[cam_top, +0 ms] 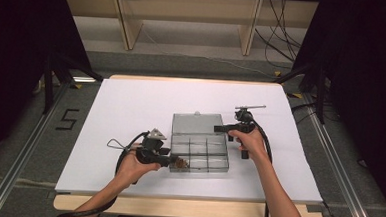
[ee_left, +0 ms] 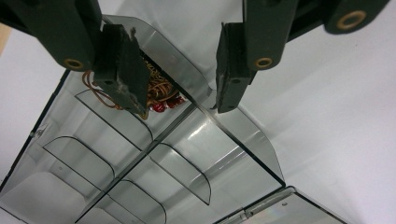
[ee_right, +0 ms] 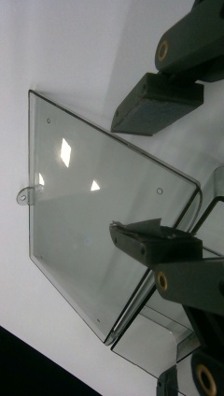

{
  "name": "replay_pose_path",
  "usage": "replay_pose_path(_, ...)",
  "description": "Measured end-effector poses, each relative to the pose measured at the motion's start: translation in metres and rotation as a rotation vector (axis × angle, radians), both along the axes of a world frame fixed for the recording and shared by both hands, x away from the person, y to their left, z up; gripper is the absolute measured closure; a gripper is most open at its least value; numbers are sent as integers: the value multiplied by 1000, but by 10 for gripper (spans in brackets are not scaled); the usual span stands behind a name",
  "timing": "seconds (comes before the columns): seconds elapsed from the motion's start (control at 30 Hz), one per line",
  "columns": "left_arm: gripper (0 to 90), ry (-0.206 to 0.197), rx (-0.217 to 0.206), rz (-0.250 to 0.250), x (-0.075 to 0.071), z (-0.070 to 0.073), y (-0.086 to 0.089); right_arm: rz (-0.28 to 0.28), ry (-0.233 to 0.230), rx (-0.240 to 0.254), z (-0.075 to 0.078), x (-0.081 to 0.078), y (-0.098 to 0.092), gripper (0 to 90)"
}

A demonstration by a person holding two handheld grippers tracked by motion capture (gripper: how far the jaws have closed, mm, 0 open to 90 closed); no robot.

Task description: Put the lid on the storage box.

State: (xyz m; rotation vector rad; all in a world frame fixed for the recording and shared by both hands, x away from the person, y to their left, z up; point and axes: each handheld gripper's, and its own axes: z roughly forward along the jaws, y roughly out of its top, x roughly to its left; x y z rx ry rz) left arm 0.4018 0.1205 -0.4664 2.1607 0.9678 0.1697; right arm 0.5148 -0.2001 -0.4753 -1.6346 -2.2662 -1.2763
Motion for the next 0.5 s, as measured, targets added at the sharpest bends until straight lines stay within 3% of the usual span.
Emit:
replay_pose_path(0.23, 545, -2, 0, 1, 0, 0, 0, -8, 12, 14, -1, 1, 0, 447)
replay_pose_path(0.3, 545, -2, 2, 1, 0, 0, 0, -52, 71, 26, 2, -2, 3, 446)
replay_pose_path(0.33, 545, -2, 2, 1, 0, 0, 0, -9, 5, 12, -3, 2, -1, 444)
replay_pose_path(0.5, 545, -6, 3, 1, 0, 0, 0, -12, 17, 19, -3, 2, -1, 444)
